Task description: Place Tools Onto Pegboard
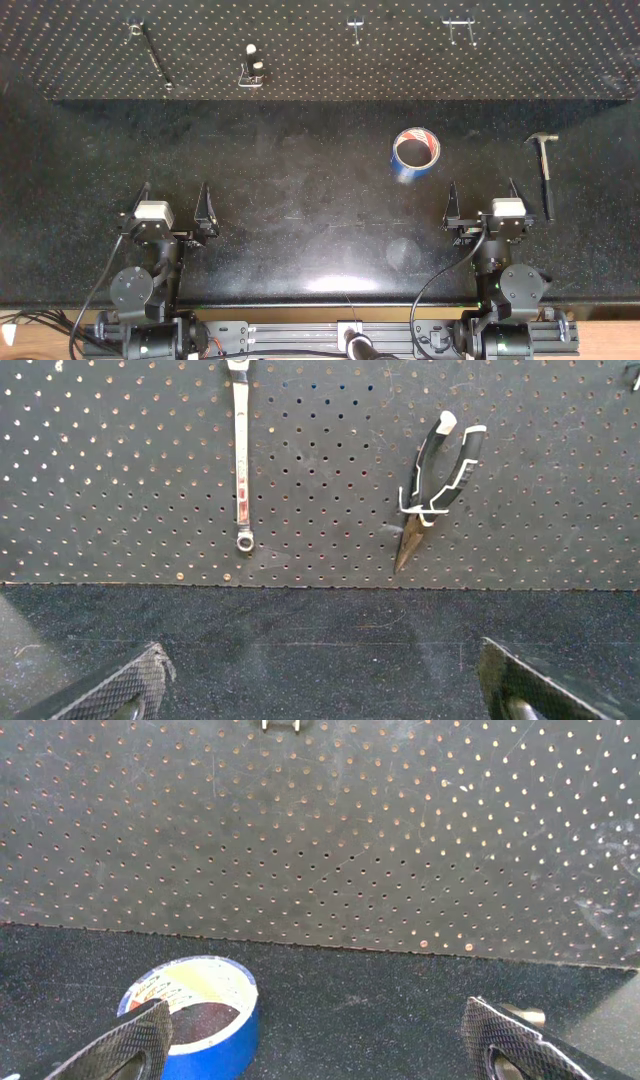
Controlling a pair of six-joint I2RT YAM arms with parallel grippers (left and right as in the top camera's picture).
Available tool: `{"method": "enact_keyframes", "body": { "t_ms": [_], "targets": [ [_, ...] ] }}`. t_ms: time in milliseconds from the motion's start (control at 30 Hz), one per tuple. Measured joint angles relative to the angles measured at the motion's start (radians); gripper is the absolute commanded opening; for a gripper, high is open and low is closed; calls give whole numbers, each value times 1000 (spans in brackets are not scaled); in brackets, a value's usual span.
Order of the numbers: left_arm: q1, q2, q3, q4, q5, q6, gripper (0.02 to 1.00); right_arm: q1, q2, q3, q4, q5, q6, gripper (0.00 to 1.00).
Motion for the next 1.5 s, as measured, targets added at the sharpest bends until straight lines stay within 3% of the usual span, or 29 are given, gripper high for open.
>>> {"method": "enact_keyframes", "body": {
  "t_ms": [100,200,467,533,567,600,767,867,967,1133,1300,1433,1467,1500],
  "targets": [
    [-4,0,0,0,-3,0,993,0,0,0,0,0,0,947],
    [-91,0,0,0,-7,0,993,0,0,0,0,0,0,947],
    [-91,0,0,-1,-7,0,993,0,0,0,0,0,0,947],
    [-91,0,0,-1,-7,0,993,0,13,28,-53,0,0,947],
    [-91,0,0,-2,-7,0,993,0,72,126,-223,-17,12,947],
    [-91,0,0,-1,-7,0,993,0,179,270,-394,-71,64,947],
    [-91,-1,0,1,-7,0,993,47,1151,963,-711,-378,151,947],
    [-91,-3,0,0,-8,0,993,164,1575,1251,-855,-439,163,947],
    [-91,-2,0,-1,-8,0,993,225,1753,1386,-996,-325,194,947],
    [-91,-2,0,-1,-8,0,993,228,1854,1399,-948,-226,199,947],
    [-91,-2,0,-1,-8,0,993,300,1675,1021,-452,-213,230,947],
    [-91,-2,0,-1,-8,0,993,297,1662,969,-399,-213,249,805],
    [-91,-2,0,-1,-7,0,993,296,1667,969,-397,-213,250,566],
    [-91,-2,0,-1,-8,0,993,296,1689,969,-393,-213,253,128]
  ]
}}
